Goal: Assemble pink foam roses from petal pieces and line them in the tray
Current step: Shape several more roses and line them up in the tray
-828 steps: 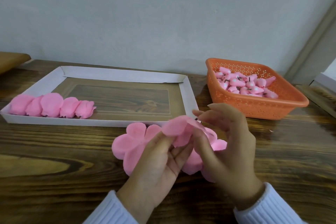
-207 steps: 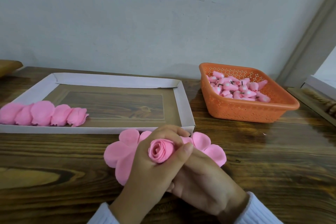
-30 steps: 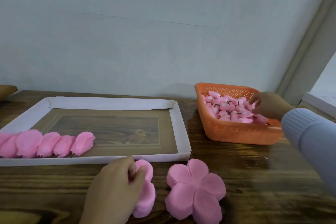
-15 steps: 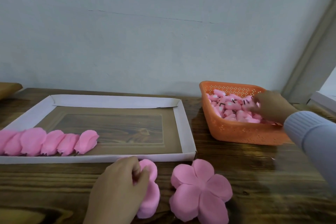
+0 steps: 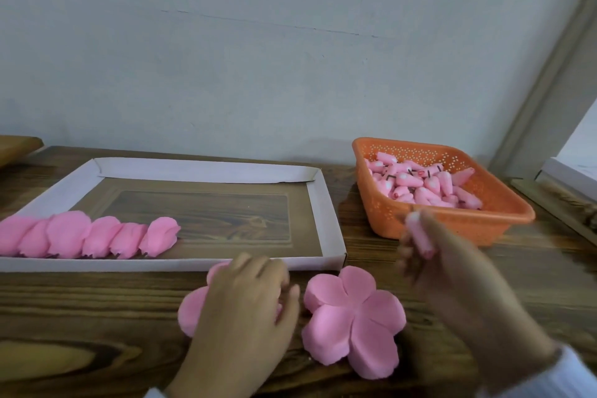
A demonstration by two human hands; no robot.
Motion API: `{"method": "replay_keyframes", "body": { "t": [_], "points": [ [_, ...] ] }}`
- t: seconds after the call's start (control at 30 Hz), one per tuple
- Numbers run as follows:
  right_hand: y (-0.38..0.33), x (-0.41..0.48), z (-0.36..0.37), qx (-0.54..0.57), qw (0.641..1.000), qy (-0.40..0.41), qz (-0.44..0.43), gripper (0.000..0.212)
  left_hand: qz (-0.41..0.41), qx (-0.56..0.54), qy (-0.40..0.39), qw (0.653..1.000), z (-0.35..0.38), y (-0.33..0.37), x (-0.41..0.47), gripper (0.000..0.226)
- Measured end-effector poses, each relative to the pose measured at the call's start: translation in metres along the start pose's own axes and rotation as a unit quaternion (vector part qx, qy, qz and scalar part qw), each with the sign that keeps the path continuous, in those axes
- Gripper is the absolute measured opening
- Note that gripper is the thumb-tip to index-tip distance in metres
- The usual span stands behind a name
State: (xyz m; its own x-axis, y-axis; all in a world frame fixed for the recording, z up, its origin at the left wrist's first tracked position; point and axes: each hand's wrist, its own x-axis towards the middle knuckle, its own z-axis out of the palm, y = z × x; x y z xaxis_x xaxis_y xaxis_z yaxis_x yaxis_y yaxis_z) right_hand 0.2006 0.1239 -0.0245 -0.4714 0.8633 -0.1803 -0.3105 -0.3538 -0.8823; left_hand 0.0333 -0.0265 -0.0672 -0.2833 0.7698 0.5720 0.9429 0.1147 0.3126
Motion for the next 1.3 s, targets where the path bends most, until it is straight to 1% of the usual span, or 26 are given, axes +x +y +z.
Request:
{"method": "replay_keyframes", "body": {
  "t": [0.07,0.13,0.2,0.3,0.5,0.63,0.9,1.1,1.3],
  "points": [
    [0.023,-0.013,0.003,-0.062,0.998,0.009,-0.032,0.034,0.061,0.052,-0.034,0.996,0.009,0.010,0.000,0.026],
    [0.035,-0.019,0.004,-0.133,0.987,0.038,-0.082,0.031,0.092,0.084,-0.063,0.990,0.015,0.018,-0.002,0.034],
    [0.038,-0.019,0.004,-0.186,0.971,0.070,-0.131,0.024,0.088,0.106,-0.069,0.988,0.018,0.020,-0.004,0.042],
    [0.040,-0.017,0.003,-0.219,0.956,0.081,-0.175,0.016,0.081,0.113,-0.048,0.989,0.019,0.020,-0.008,0.042],
    [0.047,-0.016,0.000,-0.234,0.953,0.066,-0.179,0.011,0.050,0.098,-0.048,0.993,0.023,0.024,-0.012,0.036],
    [0.049,-0.014,-0.001,-0.229,0.954,0.061,-0.185,0.008,0.043,0.094,-0.030,0.994,0.025,0.026,-0.014,0.032],
    [0.052,-0.009,-0.006,-0.224,0.953,0.049,-0.200,0.006,0.050,0.085,-0.017,0.995,0.026,0.027,-0.015,0.034],
    [0.053,-0.008,-0.007,-0.218,0.955,0.047,-0.196,0.005,0.078,0.099,-0.003,0.992,0.027,0.027,-0.016,0.031],
    [0.051,-0.009,-0.007,-0.216,0.955,0.041,-0.198,0.007,0.078,0.086,0.005,0.993,0.028,0.029,-0.016,0.027]
  ]
}}
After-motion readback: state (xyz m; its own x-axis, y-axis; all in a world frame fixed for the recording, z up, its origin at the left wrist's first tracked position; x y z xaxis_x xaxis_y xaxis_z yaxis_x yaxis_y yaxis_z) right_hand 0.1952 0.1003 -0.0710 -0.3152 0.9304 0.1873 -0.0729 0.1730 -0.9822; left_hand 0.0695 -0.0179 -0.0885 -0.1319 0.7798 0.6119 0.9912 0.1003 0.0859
